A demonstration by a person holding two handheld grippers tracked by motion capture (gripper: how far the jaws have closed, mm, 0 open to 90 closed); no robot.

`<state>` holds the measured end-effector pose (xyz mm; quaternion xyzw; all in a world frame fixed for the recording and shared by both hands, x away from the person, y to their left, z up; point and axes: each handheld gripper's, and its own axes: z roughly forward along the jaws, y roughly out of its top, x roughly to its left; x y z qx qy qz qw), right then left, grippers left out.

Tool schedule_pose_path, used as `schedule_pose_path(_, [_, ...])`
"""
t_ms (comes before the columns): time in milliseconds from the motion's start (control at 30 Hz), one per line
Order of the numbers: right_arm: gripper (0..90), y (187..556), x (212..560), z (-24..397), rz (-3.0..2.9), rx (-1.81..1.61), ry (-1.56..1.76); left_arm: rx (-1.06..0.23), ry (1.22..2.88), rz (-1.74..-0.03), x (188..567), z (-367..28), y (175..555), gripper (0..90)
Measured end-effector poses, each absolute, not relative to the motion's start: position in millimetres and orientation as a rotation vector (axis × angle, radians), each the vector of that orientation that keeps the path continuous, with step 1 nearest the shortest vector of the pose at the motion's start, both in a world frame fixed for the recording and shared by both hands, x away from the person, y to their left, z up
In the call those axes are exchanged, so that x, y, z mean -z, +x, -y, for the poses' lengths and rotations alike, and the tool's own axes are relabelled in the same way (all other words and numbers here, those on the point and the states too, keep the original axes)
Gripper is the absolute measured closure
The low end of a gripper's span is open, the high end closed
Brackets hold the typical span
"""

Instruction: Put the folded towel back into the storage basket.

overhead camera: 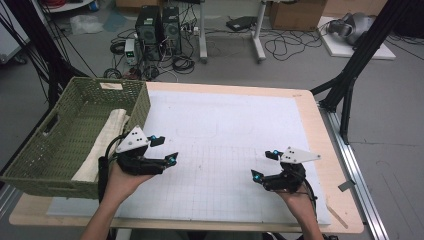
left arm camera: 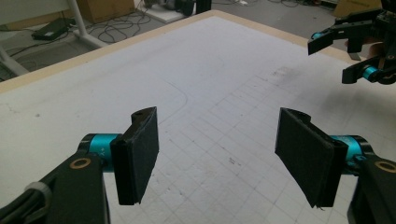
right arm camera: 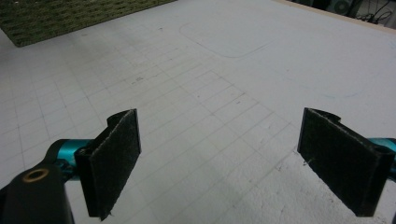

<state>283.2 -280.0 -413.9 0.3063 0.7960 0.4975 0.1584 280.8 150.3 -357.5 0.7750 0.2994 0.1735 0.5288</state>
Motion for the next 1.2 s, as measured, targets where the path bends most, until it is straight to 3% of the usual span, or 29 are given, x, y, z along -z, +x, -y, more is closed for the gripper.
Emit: schedule_pose_path(1200, [12.6,280,416,279,-2.278,-1.429,0.863,-0.399,1.887,-0.682,398,-128,273,30.7])
